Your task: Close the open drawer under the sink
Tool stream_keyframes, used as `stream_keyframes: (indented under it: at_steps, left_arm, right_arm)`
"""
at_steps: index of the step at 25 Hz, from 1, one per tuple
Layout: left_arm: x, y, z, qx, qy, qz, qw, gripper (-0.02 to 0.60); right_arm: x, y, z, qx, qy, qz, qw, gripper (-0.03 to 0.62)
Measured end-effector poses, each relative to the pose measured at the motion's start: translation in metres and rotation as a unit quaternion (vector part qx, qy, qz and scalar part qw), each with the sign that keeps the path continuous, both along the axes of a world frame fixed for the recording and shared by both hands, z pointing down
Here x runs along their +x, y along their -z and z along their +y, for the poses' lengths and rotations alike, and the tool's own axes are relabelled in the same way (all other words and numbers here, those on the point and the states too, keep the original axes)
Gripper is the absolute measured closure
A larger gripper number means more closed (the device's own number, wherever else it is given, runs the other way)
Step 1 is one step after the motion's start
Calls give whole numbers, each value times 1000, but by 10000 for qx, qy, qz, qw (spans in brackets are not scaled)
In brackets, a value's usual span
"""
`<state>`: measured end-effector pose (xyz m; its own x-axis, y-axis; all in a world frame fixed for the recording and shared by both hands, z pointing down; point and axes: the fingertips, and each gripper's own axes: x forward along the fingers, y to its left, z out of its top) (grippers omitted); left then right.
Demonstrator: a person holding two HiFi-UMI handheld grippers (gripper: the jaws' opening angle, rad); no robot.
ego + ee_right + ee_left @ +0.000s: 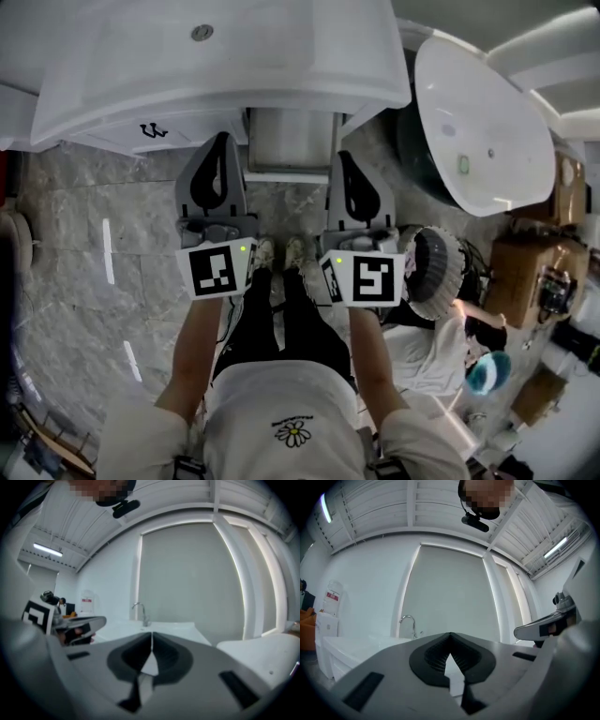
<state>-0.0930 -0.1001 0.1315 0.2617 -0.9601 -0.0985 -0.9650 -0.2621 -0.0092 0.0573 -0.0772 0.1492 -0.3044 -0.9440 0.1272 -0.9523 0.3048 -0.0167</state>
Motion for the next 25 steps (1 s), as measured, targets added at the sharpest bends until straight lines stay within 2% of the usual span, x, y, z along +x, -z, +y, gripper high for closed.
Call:
stream_keyframes:
  at_steps: [4, 9, 18, 25]
  left_arm:
    - [-5, -43, 2, -78, 26, 95, 9999, 569]
    - [-12, -100, 12, -114, 104, 12, 9999, 569]
    - [2, -198, 57, -459, 52, -1, 9989, 569]
    - [7, -233, 66, -574, 118, -12, 9983, 569]
  right_arm:
    - [-8, -39, -4, 7, -142, -25, 9999, 565]
    - [-9, -96, 5, -68, -216, -156, 9996, 565]
    - [-3, -207, 55, -401, -382, -209, 9983, 565]
    - [-6, -252, 72, -567, -345, -144, 9977, 565]
